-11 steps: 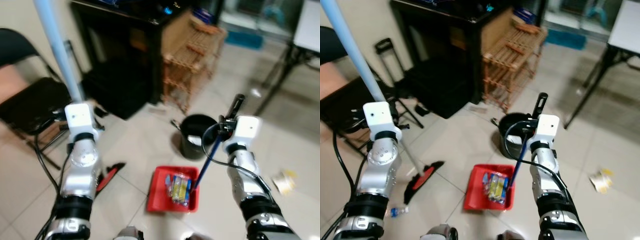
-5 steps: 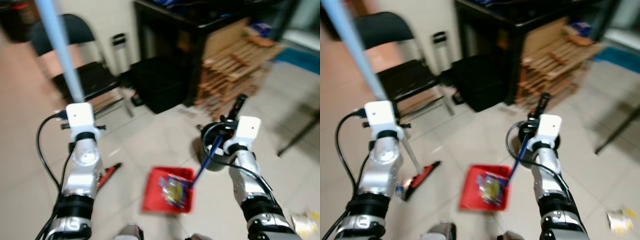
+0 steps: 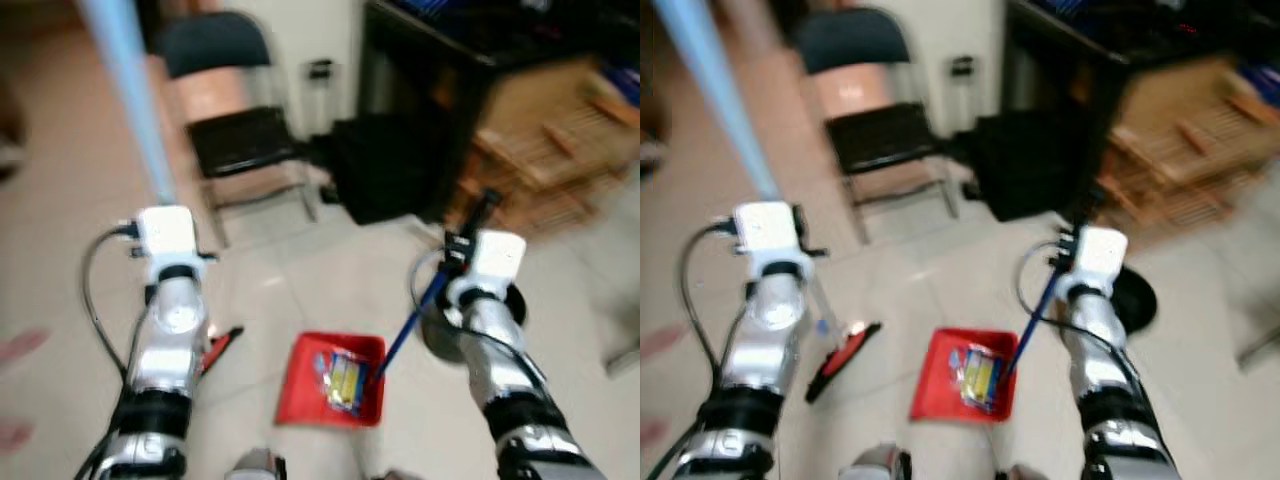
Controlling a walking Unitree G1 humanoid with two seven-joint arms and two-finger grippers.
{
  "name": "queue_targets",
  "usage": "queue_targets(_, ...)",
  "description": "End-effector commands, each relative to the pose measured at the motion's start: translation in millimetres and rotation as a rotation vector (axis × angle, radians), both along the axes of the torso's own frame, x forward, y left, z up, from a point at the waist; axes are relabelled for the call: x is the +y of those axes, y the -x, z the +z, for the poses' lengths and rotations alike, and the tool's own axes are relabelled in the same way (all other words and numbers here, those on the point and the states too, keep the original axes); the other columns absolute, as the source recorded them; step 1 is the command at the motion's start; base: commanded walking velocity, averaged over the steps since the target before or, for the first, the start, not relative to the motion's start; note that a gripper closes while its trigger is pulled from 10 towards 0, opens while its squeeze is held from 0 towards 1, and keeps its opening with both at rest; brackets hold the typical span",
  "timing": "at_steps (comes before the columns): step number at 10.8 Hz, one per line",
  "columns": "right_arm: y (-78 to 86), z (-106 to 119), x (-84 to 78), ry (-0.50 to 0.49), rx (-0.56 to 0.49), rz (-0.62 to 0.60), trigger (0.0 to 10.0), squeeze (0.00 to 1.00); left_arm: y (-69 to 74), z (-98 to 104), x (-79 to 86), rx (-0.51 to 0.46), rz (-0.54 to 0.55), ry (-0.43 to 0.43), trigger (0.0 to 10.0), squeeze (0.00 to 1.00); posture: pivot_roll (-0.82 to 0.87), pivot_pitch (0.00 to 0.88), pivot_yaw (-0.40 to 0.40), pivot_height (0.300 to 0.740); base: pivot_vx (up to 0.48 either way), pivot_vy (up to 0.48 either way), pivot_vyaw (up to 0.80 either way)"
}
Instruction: Sweep floor
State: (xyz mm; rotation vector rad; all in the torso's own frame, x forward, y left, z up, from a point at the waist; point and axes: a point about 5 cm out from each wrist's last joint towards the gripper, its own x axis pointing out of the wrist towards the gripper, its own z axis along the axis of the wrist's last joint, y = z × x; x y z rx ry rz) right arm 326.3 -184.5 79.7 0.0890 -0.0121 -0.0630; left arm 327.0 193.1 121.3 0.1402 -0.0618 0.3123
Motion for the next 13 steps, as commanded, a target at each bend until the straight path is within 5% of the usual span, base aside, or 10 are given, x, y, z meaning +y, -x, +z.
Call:
queue_targets(1,-4.6,8.6,5.1,-0.002,-0.037,0.020,10.0,0.00,-0.6,6.3,6.7,-0.028,0.023,-0.008,10.0,0.00,0.00,0.044,0.024,0.740,0.000,-0.274,0.80)
queue_targets(7,-4.5,8.5,4.2,-0.016,-0.037,0.008,10.0,0.00,-1.3,6.8,7.2,-0.027,0.024,-0.008,10.0,0.00,0.00,0.058,0.022,0.740,0.000,-0.266,0.74)
queue_targets(13,-3.7,6.5,2.8,-0.035,-0.029,-0.006,10.0,0.00,-1.5,7.5,8.2,-0.025,0.027,-0.011,10.0,0.00,0.00,0.069,0.026,0.740,0.000,-0.251,0.00)
